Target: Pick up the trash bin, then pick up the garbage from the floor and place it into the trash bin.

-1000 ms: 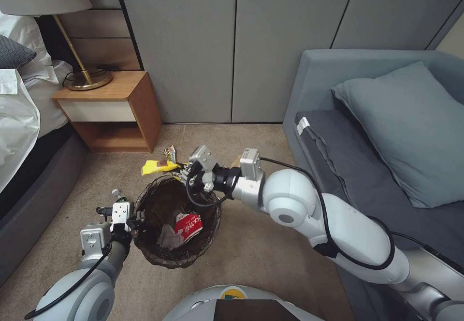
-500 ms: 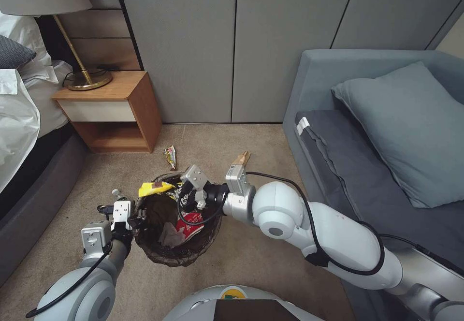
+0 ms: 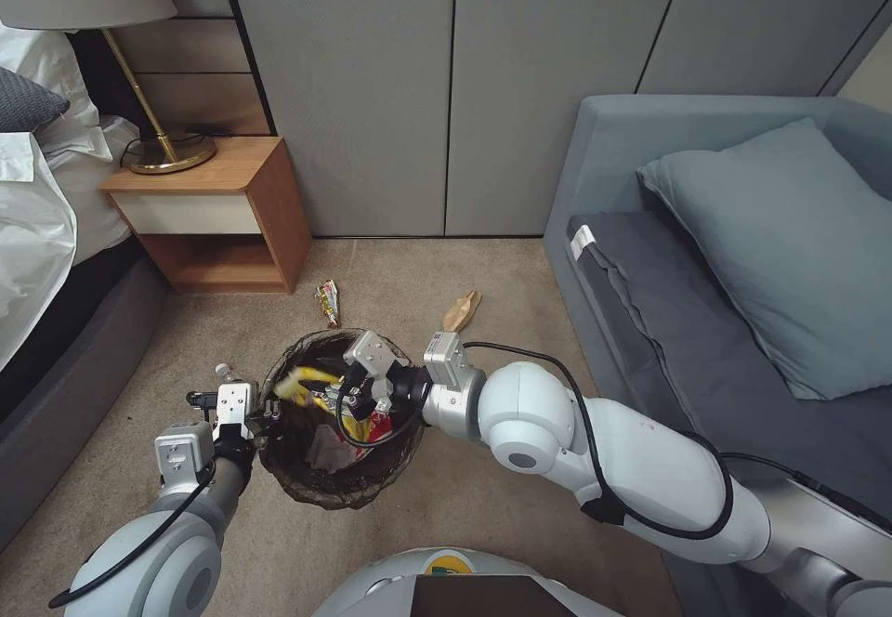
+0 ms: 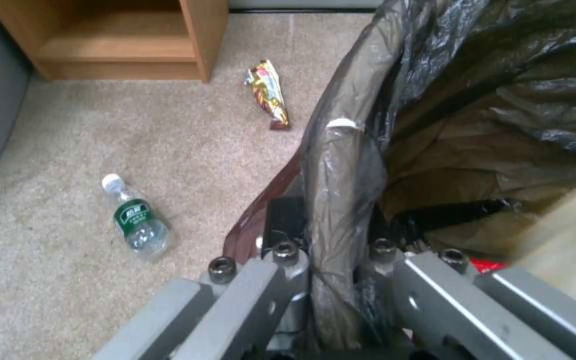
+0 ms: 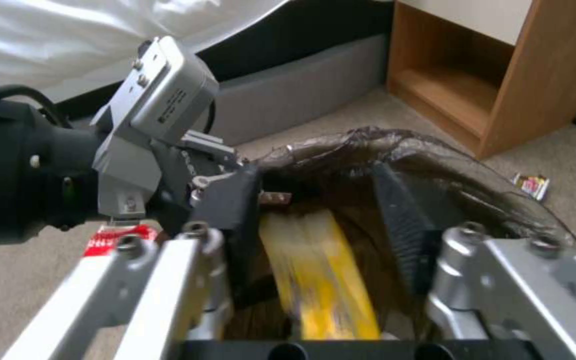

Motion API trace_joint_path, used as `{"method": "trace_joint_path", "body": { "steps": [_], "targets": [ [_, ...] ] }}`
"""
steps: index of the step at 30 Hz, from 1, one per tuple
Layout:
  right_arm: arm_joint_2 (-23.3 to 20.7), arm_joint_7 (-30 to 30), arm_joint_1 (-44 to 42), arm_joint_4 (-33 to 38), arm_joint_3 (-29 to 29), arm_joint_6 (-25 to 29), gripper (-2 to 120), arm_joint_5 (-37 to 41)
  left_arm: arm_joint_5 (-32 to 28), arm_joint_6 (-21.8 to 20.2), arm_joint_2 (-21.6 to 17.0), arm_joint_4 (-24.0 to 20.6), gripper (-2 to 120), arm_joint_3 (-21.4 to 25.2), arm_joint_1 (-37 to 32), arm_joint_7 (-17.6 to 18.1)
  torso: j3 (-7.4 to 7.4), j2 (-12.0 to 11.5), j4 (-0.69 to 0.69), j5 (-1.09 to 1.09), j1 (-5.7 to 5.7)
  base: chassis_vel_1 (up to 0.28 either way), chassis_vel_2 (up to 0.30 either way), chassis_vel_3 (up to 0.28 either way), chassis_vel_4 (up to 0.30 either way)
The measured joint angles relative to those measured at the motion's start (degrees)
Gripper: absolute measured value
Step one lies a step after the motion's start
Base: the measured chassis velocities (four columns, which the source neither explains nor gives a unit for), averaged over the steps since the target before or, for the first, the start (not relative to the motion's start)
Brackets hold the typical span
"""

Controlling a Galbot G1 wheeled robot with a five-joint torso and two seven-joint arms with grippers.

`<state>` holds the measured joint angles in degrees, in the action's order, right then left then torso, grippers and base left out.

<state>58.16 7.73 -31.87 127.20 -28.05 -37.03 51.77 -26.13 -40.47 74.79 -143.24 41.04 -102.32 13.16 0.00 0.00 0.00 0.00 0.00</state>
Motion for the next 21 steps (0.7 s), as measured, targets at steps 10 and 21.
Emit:
{"method": "trace_joint_path", "body": {
  "steps": [10,21],
  "targets": [
    [-0.64,1.12,-0.19,1.43,0.54,0.37,88,0.89,-0.12,-0.06,-0.29,0.00,2,0.20,-0.30,-0.03,0.00,0.00,0.00,0.00,0.00,0.000,0.000,0.000,0.000],
    [-0.84,2.03,-0.36,2.57,4.45,1.66,100,2.11,-0.16,-0.07,-0.26,0.01,2,0.20,-0.18,-0.05,0.00,0.00,0.00,0.00,0.00,0.000,0.000,0.000,0.000]
  ]
}}
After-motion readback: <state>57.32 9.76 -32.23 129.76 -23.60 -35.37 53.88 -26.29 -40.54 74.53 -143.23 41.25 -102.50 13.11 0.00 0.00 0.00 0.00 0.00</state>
